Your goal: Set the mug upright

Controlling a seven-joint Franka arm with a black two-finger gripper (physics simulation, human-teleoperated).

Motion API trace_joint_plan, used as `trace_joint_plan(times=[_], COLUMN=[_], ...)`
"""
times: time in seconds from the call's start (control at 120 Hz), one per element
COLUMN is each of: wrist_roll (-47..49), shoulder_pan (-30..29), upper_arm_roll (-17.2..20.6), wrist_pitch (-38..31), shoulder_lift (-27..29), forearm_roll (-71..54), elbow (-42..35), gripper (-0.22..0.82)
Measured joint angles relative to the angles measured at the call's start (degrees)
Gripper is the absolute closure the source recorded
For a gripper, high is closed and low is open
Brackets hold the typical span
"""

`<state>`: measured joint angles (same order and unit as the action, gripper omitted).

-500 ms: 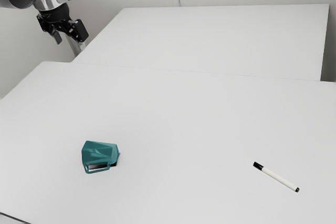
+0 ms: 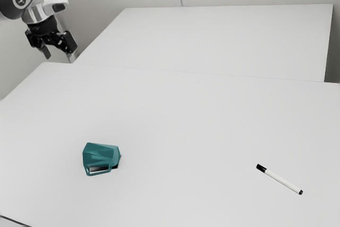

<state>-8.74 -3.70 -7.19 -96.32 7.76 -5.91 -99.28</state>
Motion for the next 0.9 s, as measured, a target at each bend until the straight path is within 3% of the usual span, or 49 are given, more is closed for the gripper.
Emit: trace_joint_plan(times=[0.208,0.55,0.9], wrist_roll=[0.5,0.9,1.2], shoulder_pan=[-9.3,-18.7,-20.6], upper_arm_roll=[0.0,-0.1,-0.6], wrist_pitch=[0.3,4.4,7.9], shoulder_lift=[-1.8,-10.9,-19.7], forearm_roll=[11.1,27.0,33.1], elbow=[-7.1,-12.0,-14.6], gripper=[0.00,0.00,0.00])
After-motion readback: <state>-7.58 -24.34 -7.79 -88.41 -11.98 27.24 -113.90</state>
